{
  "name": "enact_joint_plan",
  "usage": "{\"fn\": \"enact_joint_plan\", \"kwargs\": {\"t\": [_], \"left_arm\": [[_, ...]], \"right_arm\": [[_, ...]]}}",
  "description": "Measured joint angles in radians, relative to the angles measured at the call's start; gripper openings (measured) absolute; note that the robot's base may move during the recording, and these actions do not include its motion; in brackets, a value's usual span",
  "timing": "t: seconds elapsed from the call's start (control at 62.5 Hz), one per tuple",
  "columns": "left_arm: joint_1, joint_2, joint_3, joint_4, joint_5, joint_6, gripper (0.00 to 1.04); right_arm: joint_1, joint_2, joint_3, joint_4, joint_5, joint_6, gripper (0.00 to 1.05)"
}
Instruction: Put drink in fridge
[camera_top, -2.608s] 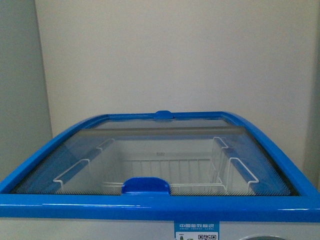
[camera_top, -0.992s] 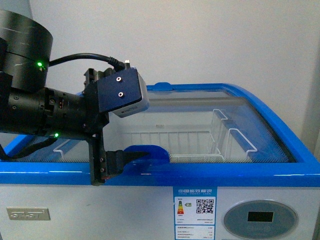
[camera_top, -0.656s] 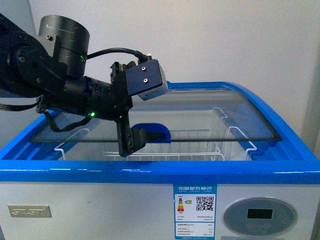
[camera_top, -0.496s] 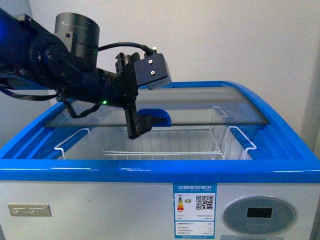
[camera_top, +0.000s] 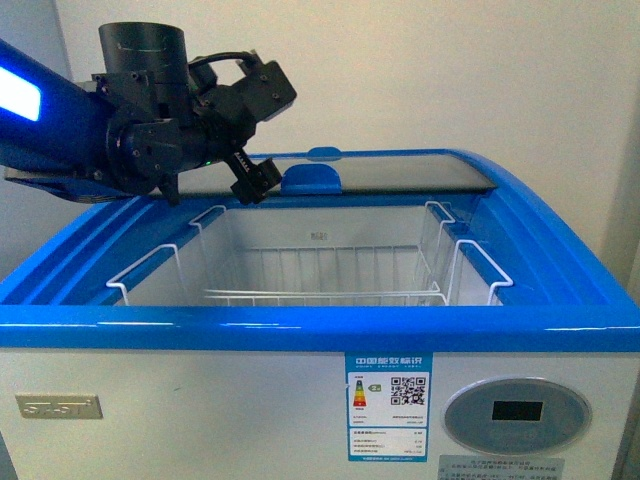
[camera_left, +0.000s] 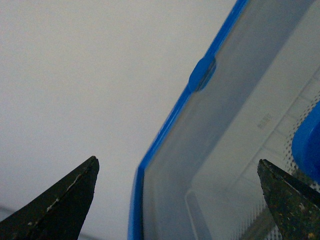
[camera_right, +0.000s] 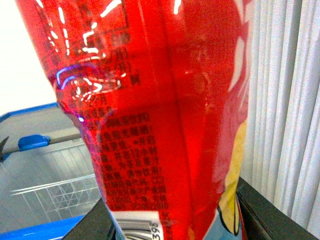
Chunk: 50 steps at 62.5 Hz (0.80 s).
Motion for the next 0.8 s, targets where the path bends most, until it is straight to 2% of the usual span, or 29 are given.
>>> {"fn": "enact_joint_plan", "kwargs": {"t": [0.144, 0.208, 0.288, 0.352, 0.48, 0.528, 0.56, 0.576, 0.608, 0.656, 0.72, 0.8], "left_arm": [[0.003, -0.135, -0.199, -0.042, -0.081, -0.28, 0.97], [0.002, -0.266, -0.365, -0.117, -0.1, -0.459, 0.97], [0.002, -0.401, -0.53, -0.145, -0.056, -0.62, 0.97], [0.005, -0.629, -0.791, -0.147, 0.016, -0.817, 0.97], [0.026, -0.904, -1.067, -0.19, 0.082, -0.954, 0.97], [0.046, -1.009, -1.164, -0.221, 0.099, -0.998, 0.97], [0.055, -1.082, -1.247, -0.185, 0.061, -0.999, 0.93], [0.066, -1.128, -1.307, -0.126, -0.012, -1.0, 0.9], [0.093, -1.22, -1.422, -0.005, -0.09, -0.998, 0.83], [0.17, -1.381, -1.57, 0.065, -0.08, -0.998, 0.72], [0.219, -1.547, -1.696, 0.036, -0.092, -0.999, 0.62], [0.225, -1.686, -1.795, 0.023, -0.072, -0.999, 0.46]], "right_arm": [[0.0, 0.0, 0.0, 0.0, 0.001, 0.0, 0.41], [0.0, 0.0, 0.0, 0.0, 0.001, 0.0, 0.41], [0.0, 0.0, 0.0, 0.0, 0.0, 0.0, 0.41], [0.0, 0.0, 0.0, 0.0, 0.0, 0.0, 0.41], [0.0, 0.0, 0.0, -0.001, -0.002, 0.0, 0.41], [-0.037, 0.031, 0.045, -0.112, -0.101, -0.028, 0.41], [-0.084, 0.073, 0.113, -0.259, -0.213, -0.071, 0.41], [-0.114, 0.098, 0.158, -0.351, -0.28, -0.105, 0.41], [-0.163, 0.142, 0.234, -0.509, -0.399, -0.177, 0.41], [-0.195, 0.191, 0.298, -0.671, -0.524, -0.281, 0.41], [-0.177, 0.259, 0.322, -0.69, -0.559, -0.398, 0.41], [-0.132, 0.388, 0.393, -0.611, -0.558, -0.53, 0.41]]}}
